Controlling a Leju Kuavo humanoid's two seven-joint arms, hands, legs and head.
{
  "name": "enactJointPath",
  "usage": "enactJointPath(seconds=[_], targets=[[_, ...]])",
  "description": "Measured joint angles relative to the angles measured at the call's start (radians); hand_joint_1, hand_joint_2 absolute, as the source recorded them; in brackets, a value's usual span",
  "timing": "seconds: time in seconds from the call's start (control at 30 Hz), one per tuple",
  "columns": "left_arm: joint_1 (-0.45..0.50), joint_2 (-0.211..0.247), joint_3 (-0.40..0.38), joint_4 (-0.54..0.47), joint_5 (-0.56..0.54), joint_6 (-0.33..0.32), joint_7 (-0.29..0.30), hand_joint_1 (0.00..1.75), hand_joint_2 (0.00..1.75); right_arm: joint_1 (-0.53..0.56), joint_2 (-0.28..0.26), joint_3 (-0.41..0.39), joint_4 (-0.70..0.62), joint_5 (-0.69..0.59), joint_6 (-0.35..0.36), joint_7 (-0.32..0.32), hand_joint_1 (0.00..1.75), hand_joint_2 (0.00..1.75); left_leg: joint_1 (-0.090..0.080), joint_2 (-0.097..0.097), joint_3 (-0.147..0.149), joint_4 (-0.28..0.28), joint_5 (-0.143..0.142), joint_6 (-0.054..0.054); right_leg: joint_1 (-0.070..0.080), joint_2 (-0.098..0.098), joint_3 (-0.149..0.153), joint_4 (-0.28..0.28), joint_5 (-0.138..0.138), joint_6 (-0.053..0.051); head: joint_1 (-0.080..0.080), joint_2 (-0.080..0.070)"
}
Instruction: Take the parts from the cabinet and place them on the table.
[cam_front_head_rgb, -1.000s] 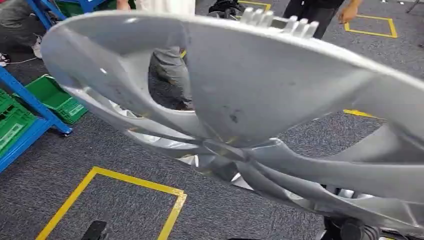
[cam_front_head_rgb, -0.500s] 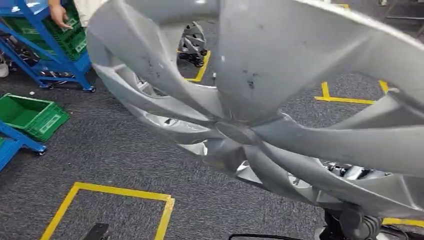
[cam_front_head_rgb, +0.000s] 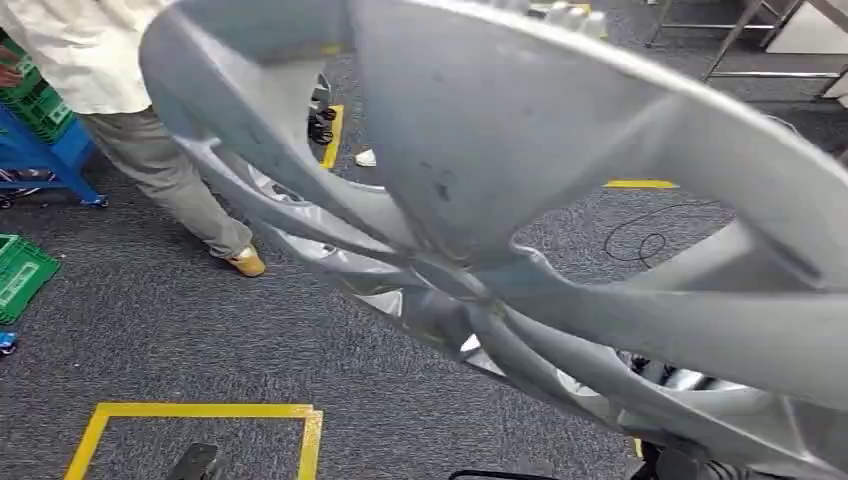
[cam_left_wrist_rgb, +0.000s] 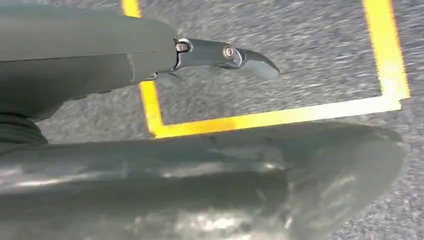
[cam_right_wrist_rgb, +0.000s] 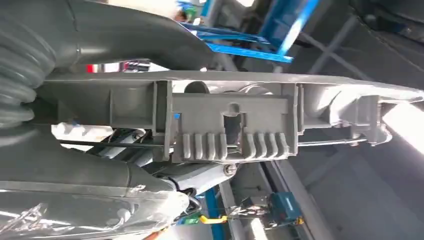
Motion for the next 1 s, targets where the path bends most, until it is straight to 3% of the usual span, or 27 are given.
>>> enactJointPath(seconds=[0.07, 0.1, 0.13, 0.17, 0.2, 0.23, 0.27, 0.3, 0.43, 0.47, 0.5, 0.53, 0.6, 0.63, 0.67, 0.7, 0.73, 0.77, 0.8, 0.83, 0.93, 0.97, 1.0], targets=[[0.003, -0.001, 0.001, 0.000, 0.001, 0.000, -0.006, 0.00, 0.00, -0.002, -0.002, 0.012, 0.000, 0.004, -0.005, -0.005, 1.75, 1.75, -0.003, 0.024, 0.001, 0.000, -0.002, 0.003, -0.002, -0.030, -0.079, 0.161, -0.076, 0.008, 0.000, 0.000], [0.004, -0.002, 0.002, 0.000, 0.001, 0.000, -0.007, 0.00, 0.00, -0.001, -0.004, 0.015, 0.000, 0.010, -0.011, -0.010, 1.75, 1.75, -0.005, 0.037, 0.001, 0.000, -0.003, 0.005, -0.003, -0.033, -0.113, 0.230, -0.099, 0.010, 0.000, 0.000], [0.003, -0.002, 0.002, 0.000, 0.000, 0.000, -0.007, 0.00, 0.00, 0.000, -0.006, 0.016, 0.000, 0.014, -0.017, -0.012, 1.75, 1.75, -0.006, 0.048, 0.003, 0.001, -0.005, 0.006, -0.003, -0.034, -0.126, 0.253, -0.097, 0.011, 0.000, 0.000], [0.002, -0.003, 0.003, 0.000, -0.002, 0.003, -0.007, 0.00, 0.00, 0.001, -0.009, 0.016, 0.000, 0.015, -0.025, -0.013, 1.75, 1.75, -0.007, 0.059, 0.006, 0.001, -0.007, 0.005, -0.002, -0.034, -0.115, 0.231, -0.073, 0.009, 0.000, 0.000], [0.001, -0.004, 0.006, 0.000, -0.004, 0.007, -0.007, 0.00, 0.00, 0.003, -0.012, 0.016, 0.000, 0.016, -0.035, -0.014, 1.75, 1.75, -0.008, 0.069, 0.009, 0.001, -0.011, 0.004, -0.002, -0.037, -0.081, 0.165, -0.035, 0.006, 0.000, 0.000], [0.001, -0.004, 0.009, 0.000, -0.007, 0.010, -0.006, 0.00, 0.00, 0.007, -0.014, 0.015, 0.000, 0.015, -0.042, -0.017, 1.75, 1.75, -0.008, 0.079, 0.015, 0.001, -0.014, 0.001, -0.001, -0.047, -0.026, 0.065, 0.010, 0.003, 0.000, 0.000], [0.001, -0.004, 0.011, 0.000, -0.007, 0.012, -0.002, 0.00, 0.00, 0.010, -0.015, 0.013, 0.000, 0.012, -0.047, -0.022, 1.75, 1.75, -0.009, 0.086, 0.021, 0.000, -0.019, -0.002, 0.002, -0.079, 0.021, -0.019, 0.040, -0.002, 0.000, 0.000], [0.002, -0.004, 0.014, 0.000, -0.007, 0.013, 0.003, 0.00, 0.00, 0.010, -0.016, 0.008, 0.000, 0.008, -0.053, -0.027, 1.75, 1.75, -0.017, 0.094, 0.023, 0.003, -0.024, -0.009, 0.013, -0.106, 0.036, -0.045, 0.025, -0.002, 0.000, 0.000], [-0.002, -0.005, 0.023, 0.000, -0.003, 0.020, 0.005, 0.00, 0.00, 0.023, -0.016, -0.017, -0.001, -0.006, -0.057, -0.022, 1.75, 1.75, -0.015, 0.125, 0.034, -0.008, -0.027, -0.030, 0.016, -0.061, 0.033, -0.057, 0.032, -0.027, -0.002, 0.000], [-0.005, -0.003, 0.025, 0.000, -0.004, 0.024, 0.004, 0.00, 0.00, 0.025, -0.016, -0.021, -0.001, -0.005, -0.061, -0.018, 1.75, 1.75, -0.009, 0.104, 0.034, -0.002, -0.034, -0.037, 0.007, -0.052, 0.041, -0.066, 0.036, -0.035, -0.001, 0.000], [-0.006, -0.003, 0.027, 0.000, -0.006, 0.030, 0.002, 0.00, 0.00, 0.022, -0.017, -0.024, -0.002, -0.004, -0.065, -0.013, 1.75, 1.75, -0.010, 0.064, 0.020, 0.029, -0.056, -0.038, 0.006, -0.044, 0.043, -0.069, 0.037, -0.039, -0.005, 0.000], [-0.006, -0.005, 0.029, 0.000, -0.011, 0.036, -0.001, 0.00, 0.00, 0.018, -0.016, -0.026, -0.003, 0.001, -0.069, -0.010, 1.75, 1.75, -0.010, 0.047, -0.013, 0.091, -0.091, -0.039, 0.006, -0.038, 0.043, -0.070, 0.037, -0.045, -0.006, 0.000], [-0.002, -0.004, 0.034, 0.000, -0.018, 0.044, -0.023, 0.00, 0.00, 0.018, -0.017, -0.027, -0.002, 0.009, -0.085, -0.008, 1.75, 1.75, -0.010, 0.037, -0.097, 0.249, -0.155, -0.042, 0.006, -0.015, 0.043, -0.070, 0.037, -0.047, -0.007, 0.000], [-0.001, -0.003, 0.035, 0.000, -0.022, 0.045, -0.032, 0.00, 0.00, 0.020, -0.016, -0.028, -0.002, 0.017, -0.099, -0.005, 1.75, 1.75, -0.010, 0.036, -0.128, 0.292, -0.157, -0.043, 0.006, -0.003, 0.043, -0.070, 0.037, -0.047, -0.008, 0.000], [-0.001, -0.003, 0.036, 0.000, -0.024, 0.044, -0.035, 0.00, 0.00, 0.023, -0.016, -0.029, -0.002, 0.030, -0.113, -0.005, 1.75, 1.75, -0.010, 0.036, -0.131, 0.283, -0.133, -0.044, 0.005, 0.009, 0.044, -0.069, 0.037, -0.047, -0.008, 0.000], [-0.002, -0.002, 0.037, 0.000, -0.027, 0.034, -0.039, 0.00, 0.00, 0.025, -0.017, -0.029, -0.003, 0.050, -0.132, -0.007, 1.75, 1.75, -0.008, 0.035, -0.116, 0.239, -0.090, -0.045, 0.003, 0.023, 0.046, -0.069, 0.037, -0.045, -0.008, 0.000], [-0.003, -0.001, 0.037, 0.000, -0.032, 0.019, -0.042, 0.00, 0.00, 0.026, -0.017, -0.030, -0.003, 0.063, -0.145, -0.008, 1.75, 1.75, -0.005, 0.031, -0.083, 0.163, -0.040, -0.046, 0.000, 0.036, 0.047, -0.069, 0.036, -0.042, -0.008, 0.000], [-0.003, 0.000, 0.037, 0.000, -0.033, 0.006, -0.046, 0.00, 0.00, 0.026, -0.017, -0.030, -0.003, 0.067, -0.154, -0.009, 1.75, 1.75, -0.001, 0.012, -0.046, 0.085, 0.001, -0.050, -0.003, 0.048, 0.048, -0.067, 0.036, -0.036, -0.008, 0.000], [-0.003, -0.001, 0.037, 0.000, -0.037, -0.004, -0.051, 0.00, 0.00, 0.026, -0.017, -0.029, -0.003, 0.067, -0.162, -0.010, 1.75, 1.75, 0.008, -0.036, -0.024, 0.036, 0.014, -0.055, -0.005, 0.057, 0.044, -0.064, 0.036, -0.029, -0.009, 0.000], [-0.004, -0.002, 0.037, 0.000, -0.042, -0.012, -0.055, 0.00, 0.00, 0.023, -0.017, -0.028, -0.004, 0.068, -0.169, -0.011, 1.75, 1.75, 0.010, -0.045, -0.015, 0.000, 0.000, -0.046, 0.001, 0.072, 0.029, -0.046, 0.032, -0.022, -0.008, 0.000], [-0.005, -0.002, 0.037, 0.000, -0.045, -0.021, -0.059, 0.00, 0.00, 0.032, -0.017, -0.020, -0.009, 0.069, -0.176, -0.013, 1.75, 1.75, 0.001, -0.022, -0.016, 0.007, 0.002, -0.025, -0.008, 0.094, 0.021, -0.061, 0.042, -0.007, -0.008, 0.000], [-0.006, -0.003, 0.037, 0.000, -0.048, -0.025, -0.059, 0.00, 0.00, 0.033, -0.017, -0.015, -0.010, 0.071, -0.179, -0.011, 1.75, 1.75, 0.005, -0.008, -0.015, 0.003, 0.005, -0.016, -0.008, 0.081, 0.019, -0.056, 0.039, -0.006, -0.010, 0.000], [-0.007, 0.000, 0.037, 0.000, -0.050, -0.028, -0.060, 0.00, 0.00, 0.032, -0.017, -0.010, -0.012, 0.074, -0.183, -0.007, 1.75, 1.75, 0.003, -0.002, -0.013, 0.003, 0.004, -0.009, -0.005, 0.027, 0.007, -0.028, 0.020, -0.005, -0.004, 0.000]])
